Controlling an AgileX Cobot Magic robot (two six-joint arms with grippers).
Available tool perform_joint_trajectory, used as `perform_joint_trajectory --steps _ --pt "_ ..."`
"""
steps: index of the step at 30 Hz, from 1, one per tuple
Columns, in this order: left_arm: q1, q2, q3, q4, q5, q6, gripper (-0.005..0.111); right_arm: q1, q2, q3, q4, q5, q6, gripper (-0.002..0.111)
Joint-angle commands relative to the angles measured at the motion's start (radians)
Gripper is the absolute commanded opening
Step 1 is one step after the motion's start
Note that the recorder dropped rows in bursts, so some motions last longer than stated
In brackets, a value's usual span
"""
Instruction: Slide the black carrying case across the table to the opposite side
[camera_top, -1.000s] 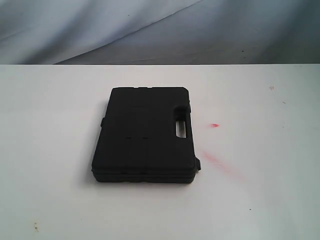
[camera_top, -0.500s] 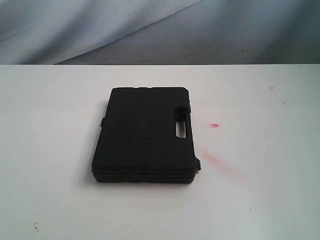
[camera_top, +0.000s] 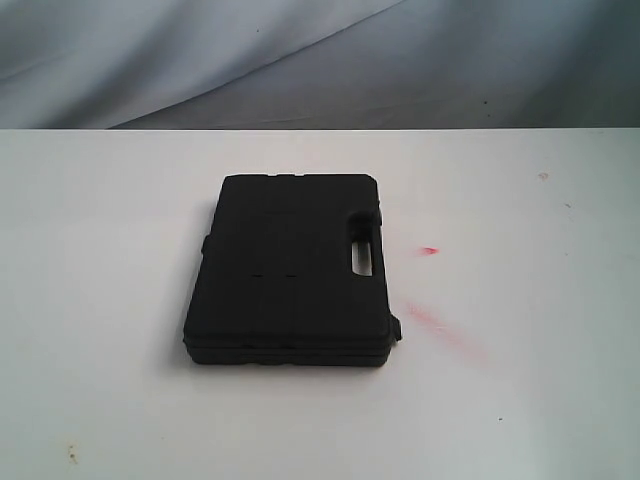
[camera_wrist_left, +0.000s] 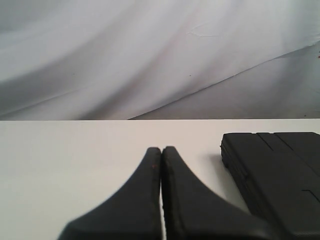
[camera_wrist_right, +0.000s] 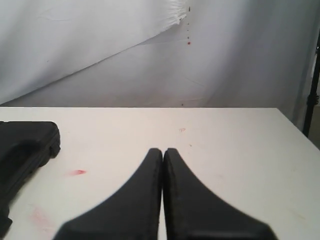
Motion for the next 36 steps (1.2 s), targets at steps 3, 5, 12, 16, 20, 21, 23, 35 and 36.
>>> perform_joint_trajectory --steps 3,5,12,16,20,21,23,35,36 --pt "-0.002 -0.004 0.005 0.0 -0.009 0.0 0.0 -0.001 -0.003 0.013 0.059 -0.03 -0.019 0.0" --pt "-0.002 -0.004 0.005 0.0 -0.009 0.0 0.0 -0.001 -0.003 0.013 0.059 -0.032 -0.022 0.0" --pt "-0.002 -0.004 0.005 0.0 -0.009 0.0 0.0 -0.001 -0.003 0.013 0.095 -0.025 -0.039 0.0" --pt "-0.002 -0.004 0.005 0.0 -0.009 0.0 0.0 -0.001 -0.003 0.013 0.123 -0.031 -0.18 0.0" --pt "-0.002 -0.004 0.005 0.0 -0.009 0.0 0.0 -0.001 -0.003 0.013 0.115 -0.031 -0.172 0.0" --pt "-0.002 -0.004 0.005 0.0 -0.009 0.0 0.0 -0.001 -0.003 0.013 0.112 -0.031 -0.172 0.0" --pt "-0.002 -0.004 0.005 0.0 -0.009 0.0 0.0 -0.001 -0.003 0.013 0.098 -0.031 -0.159 0.0" --pt "-0.002 -0.004 0.005 0.0 -0.009 0.0 0.0 -0.001 -0.003 0.013 0.059 -0.031 -0.109 0.0" --pt "-0.002 -0.004 0.005 0.0 -0.009 0.0 0.0 -0.001 -0.003 0.013 0.059 -0.031 -0.109 0.0"
